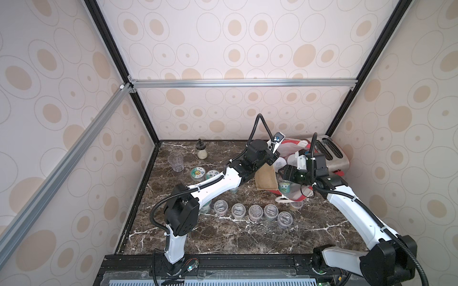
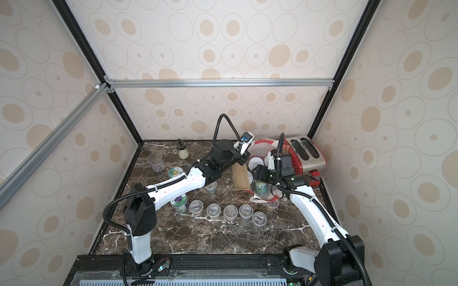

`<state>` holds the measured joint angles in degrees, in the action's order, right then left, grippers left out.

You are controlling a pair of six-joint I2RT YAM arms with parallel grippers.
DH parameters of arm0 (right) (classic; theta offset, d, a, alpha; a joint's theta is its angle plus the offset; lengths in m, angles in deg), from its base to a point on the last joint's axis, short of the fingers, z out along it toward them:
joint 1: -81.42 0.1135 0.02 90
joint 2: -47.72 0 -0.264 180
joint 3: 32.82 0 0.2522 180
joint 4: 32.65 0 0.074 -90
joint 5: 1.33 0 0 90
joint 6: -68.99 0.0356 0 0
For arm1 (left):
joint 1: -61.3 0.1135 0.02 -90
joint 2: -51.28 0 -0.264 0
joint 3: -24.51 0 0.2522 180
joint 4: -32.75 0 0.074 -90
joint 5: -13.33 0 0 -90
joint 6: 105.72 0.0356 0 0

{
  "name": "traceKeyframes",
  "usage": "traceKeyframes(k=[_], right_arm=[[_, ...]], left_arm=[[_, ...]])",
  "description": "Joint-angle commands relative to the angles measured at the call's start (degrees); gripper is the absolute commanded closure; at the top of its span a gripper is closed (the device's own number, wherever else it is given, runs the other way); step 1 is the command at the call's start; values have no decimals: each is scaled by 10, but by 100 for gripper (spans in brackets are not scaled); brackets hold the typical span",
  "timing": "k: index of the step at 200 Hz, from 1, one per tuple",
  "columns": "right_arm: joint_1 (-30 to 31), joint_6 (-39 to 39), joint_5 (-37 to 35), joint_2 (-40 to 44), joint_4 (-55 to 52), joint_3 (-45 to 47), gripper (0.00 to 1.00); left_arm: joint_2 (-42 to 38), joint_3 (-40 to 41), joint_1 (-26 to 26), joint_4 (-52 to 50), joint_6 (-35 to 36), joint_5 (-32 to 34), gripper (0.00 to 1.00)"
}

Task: Take out the seed jars from the canvas bag
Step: Adjust the canvas bag at the center of the board, then pick up the seed jar from the canvas bag.

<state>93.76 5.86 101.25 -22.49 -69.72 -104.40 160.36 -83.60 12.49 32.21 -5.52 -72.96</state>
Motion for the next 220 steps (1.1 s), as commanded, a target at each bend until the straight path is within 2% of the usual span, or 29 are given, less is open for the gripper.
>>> traceKeyframes(k=[1,45,79,95,164,182,204,220], right_arm=[[-4,12,-29,-7,-1,4,26],[-6,-16,-69,-21,-32,-6,14],[-11,-57,-101,-54,-38,-13,12],[-18,-74,-94,-75,-30,-19,12],[-21,-89,-49,-180,-15,-79,20],[-20,-86,-37,-193,-15,-90,26],[-21,-81,-38,-188,-14,-91,39],[-21,-78,-43,-173,-12,-88,41]], left_arm=[[-46,-3,-9,106,18,7,100],[-58,19,-22,110,23,15,100],[-64,34,-27,115,21,17,100],[-65,39,-27,117,20,18,100],[-63,49,-29,117,17,22,100],[-61,47,-30,115,16,25,100],[-61,48,-29,116,16,28,100],[-57,47,-30,115,17,31,100]])
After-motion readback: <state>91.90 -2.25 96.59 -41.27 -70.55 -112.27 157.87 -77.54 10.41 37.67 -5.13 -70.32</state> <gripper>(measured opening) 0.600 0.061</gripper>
